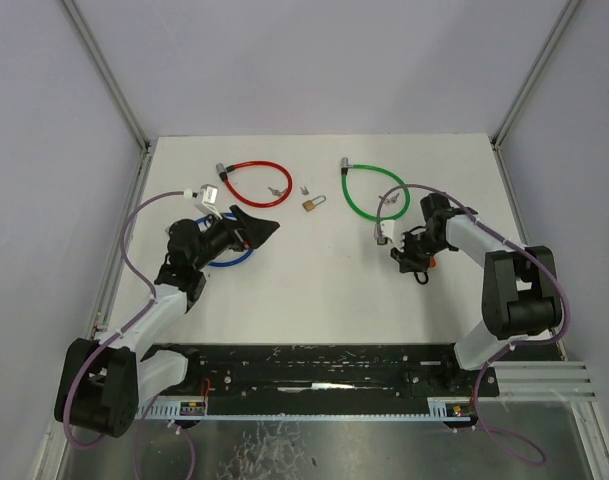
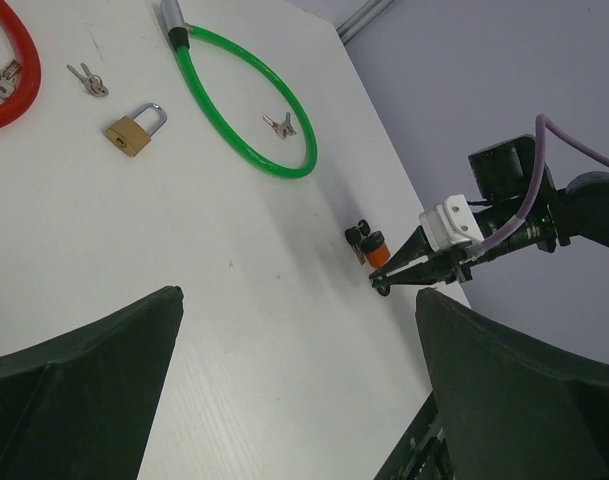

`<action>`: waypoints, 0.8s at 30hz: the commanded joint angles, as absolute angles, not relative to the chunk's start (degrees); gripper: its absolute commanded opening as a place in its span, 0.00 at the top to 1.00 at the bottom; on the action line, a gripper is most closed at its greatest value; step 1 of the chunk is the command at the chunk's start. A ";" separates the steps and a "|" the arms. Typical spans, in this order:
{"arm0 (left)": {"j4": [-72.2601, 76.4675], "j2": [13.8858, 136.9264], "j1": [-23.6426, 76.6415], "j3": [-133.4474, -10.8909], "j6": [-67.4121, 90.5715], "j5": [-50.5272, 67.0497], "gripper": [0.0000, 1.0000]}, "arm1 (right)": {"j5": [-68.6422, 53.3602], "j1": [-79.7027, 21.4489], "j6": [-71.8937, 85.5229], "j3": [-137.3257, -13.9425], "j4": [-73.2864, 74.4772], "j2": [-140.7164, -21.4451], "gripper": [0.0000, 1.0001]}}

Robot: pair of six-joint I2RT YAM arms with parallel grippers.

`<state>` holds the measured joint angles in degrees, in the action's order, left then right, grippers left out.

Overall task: Lock with the key
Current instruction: Pick up the lock from the center of the board.

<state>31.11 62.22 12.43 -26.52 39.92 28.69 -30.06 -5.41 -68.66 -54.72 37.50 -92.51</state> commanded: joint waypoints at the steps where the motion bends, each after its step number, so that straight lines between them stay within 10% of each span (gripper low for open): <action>1: 30.17 59.92 12.41 -25.83 37.08 28.45 0.02 | -32.85 -8.56 -62.42 -59.69 38.07 -92.72 0.81; 7: 28.07 55.79 12.33 -24.12 34.50 25.30 0.02 | -28.32 -8.08 -48.86 -59.43 36.06 -86.29 0.64; 14: 32.53 55.07 12.28 -22.15 34.84 24.15 0.02 | -14.18 -3.22 -36.75 -48.47 23.29 -77.41 0.18; 24: 31.66 54.65 12.31 -21.81 34.19 24.47 0.01 | -15.55 0.68 -35.00 -49.06 20.92 -86.43 0.21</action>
<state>29.54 55.59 12.43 -22.39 35.83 25.17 -15.51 0.91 -37.67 -48.27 22.98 -84.07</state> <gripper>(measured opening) 0.982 0.814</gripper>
